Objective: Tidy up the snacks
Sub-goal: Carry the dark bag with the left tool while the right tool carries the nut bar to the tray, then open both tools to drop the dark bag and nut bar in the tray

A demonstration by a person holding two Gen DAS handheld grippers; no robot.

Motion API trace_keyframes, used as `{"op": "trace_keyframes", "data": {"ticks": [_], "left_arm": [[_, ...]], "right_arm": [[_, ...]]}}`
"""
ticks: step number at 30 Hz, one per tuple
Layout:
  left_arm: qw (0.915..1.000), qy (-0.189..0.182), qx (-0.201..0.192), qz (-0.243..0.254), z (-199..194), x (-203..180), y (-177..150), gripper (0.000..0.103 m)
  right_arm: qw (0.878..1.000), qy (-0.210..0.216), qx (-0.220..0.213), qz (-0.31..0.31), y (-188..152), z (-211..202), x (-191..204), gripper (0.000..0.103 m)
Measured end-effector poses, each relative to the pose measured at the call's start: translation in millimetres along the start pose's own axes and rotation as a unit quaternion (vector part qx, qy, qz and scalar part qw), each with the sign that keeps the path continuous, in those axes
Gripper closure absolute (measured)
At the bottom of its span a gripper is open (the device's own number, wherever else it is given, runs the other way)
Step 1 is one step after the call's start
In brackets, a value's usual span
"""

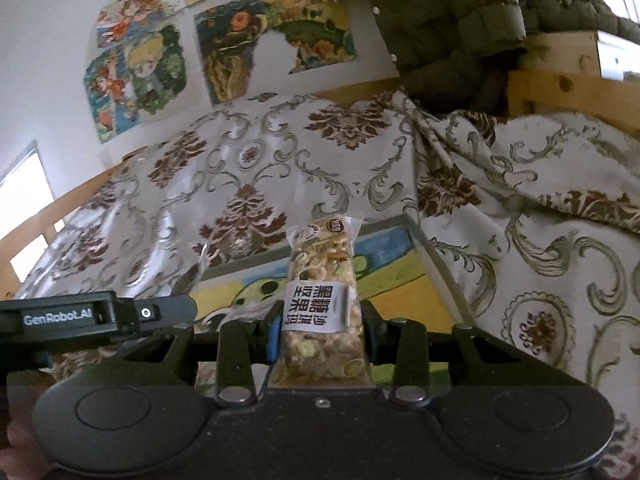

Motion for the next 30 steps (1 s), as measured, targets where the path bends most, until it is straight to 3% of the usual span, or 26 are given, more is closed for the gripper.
{"op": "trace_keyframes", "data": {"ticks": [7, 19, 25, 30], "left_arm": [[0.9993, 0.028, 0.026, 0.004, 40.7, 2.9, -1.0, 0.054], [0.9968, 0.062, 0.048, 0.014, 59.2, -0.4, -13.0, 0.052], [0.9965, 0.065, 0.051, 0.011, 57.1, -3.1, -16.4, 0.051], [0.9969, 0.068, 0.039, 0.004, 44.1, -5.6, -11.3, 0.043]], "right_arm": [[0.999, -0.017, 0.025, 0.024, -14.2, 34.8, -18.2, 0.063], [0.999, -0.035, 0.037, 0.016, -24.5, 46.8, -20.0, 0.062], [0.999, -0.039, 0.031, 0.009, -24.3, 42.9, -20.0, 0.055], [0.999, -0.042, 0.022, 0.013, -18.8, 31.7, -23.0, 0.046]]}}
Point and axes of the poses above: each gripper's, at about its wrist camera, not at the fingertips, and z roughly the way its jaws point, x to its left, y to its top, the point moved 2 cm from there along z, roughly the way its jaws point, and after that the axes turned 1 degree about z, right-handed, at the moved point
